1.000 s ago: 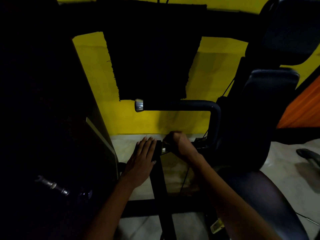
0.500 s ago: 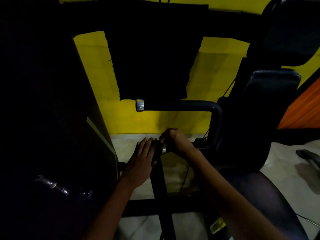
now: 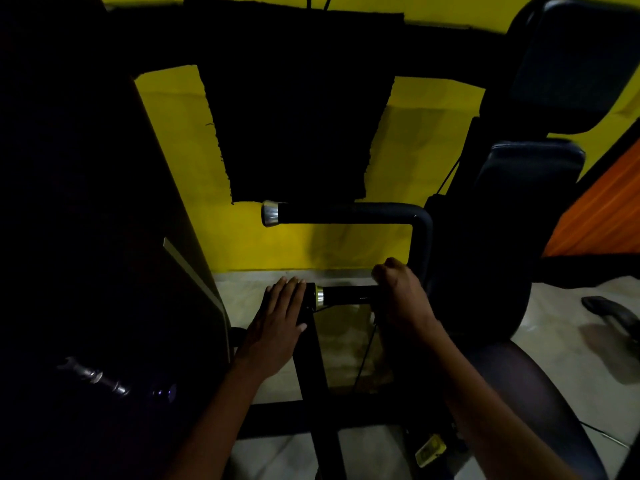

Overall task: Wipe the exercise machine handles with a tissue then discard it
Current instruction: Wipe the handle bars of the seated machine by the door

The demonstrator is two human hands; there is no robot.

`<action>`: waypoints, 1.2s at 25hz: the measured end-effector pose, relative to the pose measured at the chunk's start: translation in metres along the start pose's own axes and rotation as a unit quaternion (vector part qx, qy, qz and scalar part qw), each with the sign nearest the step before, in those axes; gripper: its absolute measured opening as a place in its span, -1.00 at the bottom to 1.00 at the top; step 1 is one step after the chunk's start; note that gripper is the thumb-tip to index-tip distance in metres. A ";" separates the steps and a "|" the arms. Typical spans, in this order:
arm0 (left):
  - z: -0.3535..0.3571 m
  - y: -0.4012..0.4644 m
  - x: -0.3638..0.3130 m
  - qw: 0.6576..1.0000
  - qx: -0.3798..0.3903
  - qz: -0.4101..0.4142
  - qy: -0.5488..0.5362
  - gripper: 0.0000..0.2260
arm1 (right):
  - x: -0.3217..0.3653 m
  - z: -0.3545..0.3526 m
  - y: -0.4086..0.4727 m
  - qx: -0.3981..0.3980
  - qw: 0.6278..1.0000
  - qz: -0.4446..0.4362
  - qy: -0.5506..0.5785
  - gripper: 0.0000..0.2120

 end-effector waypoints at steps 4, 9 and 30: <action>0.002 -0.001 0.002 0.999 -0.005 -0.007 -0.032 -0.39 | 0.079 0.005 -0.029 -0.144 0.982 -0.045 0.112 -0.90; 0.003 0.000 0.003 0.999 -0.015 0.007 -0.031 -0.41 | 0.077 0.029 -0.029 -0.157 0.981 -0.045 0.105 -0.93; 0.003 0.001 0.003 0.998 -0.001 -0.015 -0.062 -0.39 | -0.004 0.004 -0.057 -0.193 0.972 0.045 0.128 -0.88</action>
Point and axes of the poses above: each hand's wrist, its own y-axis towards the middle knuckle, its own z-axis out of the palm, x = y × z, the point moved 10 cm from there along y, towards the middle knuckle, and after that the axes turned 13 degrees about -z, right-handed, at the moved point
